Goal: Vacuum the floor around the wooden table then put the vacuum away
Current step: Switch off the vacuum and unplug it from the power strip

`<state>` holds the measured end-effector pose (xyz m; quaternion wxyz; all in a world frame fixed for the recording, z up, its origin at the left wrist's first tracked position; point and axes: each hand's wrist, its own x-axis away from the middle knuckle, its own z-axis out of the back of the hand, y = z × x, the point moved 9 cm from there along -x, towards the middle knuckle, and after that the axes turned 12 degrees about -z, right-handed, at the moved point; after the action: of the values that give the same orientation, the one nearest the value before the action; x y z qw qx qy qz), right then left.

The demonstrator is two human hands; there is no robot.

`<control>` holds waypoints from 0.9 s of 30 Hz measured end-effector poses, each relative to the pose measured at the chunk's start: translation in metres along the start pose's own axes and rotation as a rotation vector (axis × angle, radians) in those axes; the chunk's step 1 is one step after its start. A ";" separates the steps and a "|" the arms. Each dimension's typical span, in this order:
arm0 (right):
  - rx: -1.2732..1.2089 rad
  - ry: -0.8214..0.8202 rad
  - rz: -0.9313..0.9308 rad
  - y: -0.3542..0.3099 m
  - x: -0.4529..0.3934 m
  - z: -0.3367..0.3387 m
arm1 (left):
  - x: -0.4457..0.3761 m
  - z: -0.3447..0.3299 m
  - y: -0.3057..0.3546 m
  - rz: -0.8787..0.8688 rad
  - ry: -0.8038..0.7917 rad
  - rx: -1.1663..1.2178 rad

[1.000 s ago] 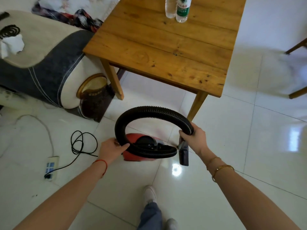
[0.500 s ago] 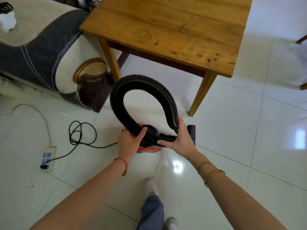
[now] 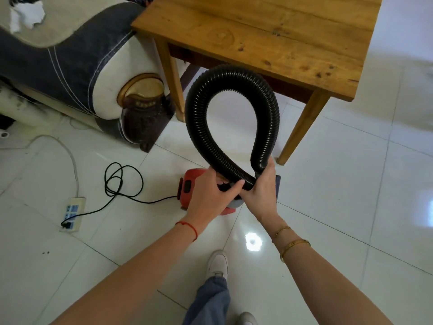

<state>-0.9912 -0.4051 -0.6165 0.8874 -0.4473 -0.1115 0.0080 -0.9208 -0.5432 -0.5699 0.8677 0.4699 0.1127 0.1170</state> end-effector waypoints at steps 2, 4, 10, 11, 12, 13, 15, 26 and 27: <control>-0.027 0.042 0.005 0.003 -0.003 0.003 | 0.004 -0.002 -0.007 -0.076 -0.041 -0.054; -0.045 0.047 0.017 0.001 -0.005 0.003 | 0.012 -0.004 -0.030 -0.107 -0.090 -0.151; -0.075 0.067 0.065 0.004 -0.016 -0.004 | 0.045 -0.025 -0.135 0.010 -0.235 -0.380; -0.066 0.068 0.076 0.006 -0.018 -0.006 | 0.048 -0.029 -0.151 0.040 -0.250 -0.394; -0.058 0.064 0.089 0.007 -0.020 -0.008 | 0.049 -0.033 -0.167 0.078 -0.255 -0.393; -0.050 0.056 0.106 0.008 -0.022 -0.010 | 0.050 -0.037 -0.182 0.110 -0.257 -0.388; -0.038 0.033 0.139 0.008 -0.027 -0.013 | 0.048 -0.046 -0.209 0.152 -0.265 -0.400; 0.054 0.148 0.279 0.010 -0.046 -0.021 | 0.025 -0.080 -0.314 0.207 -0.275 -0.470; 0.067 0.166 0.298 0.010 -0.046 -0.022 | 0.026 -0.082 -0.319 0.213 -0.275 -0.467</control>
<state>-1.0304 -0.4220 -0.6457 0.8969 -0.4282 0.0301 0.1061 -0.8906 -0.6401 -0.8843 0.9423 0.2779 -0.0860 0.1656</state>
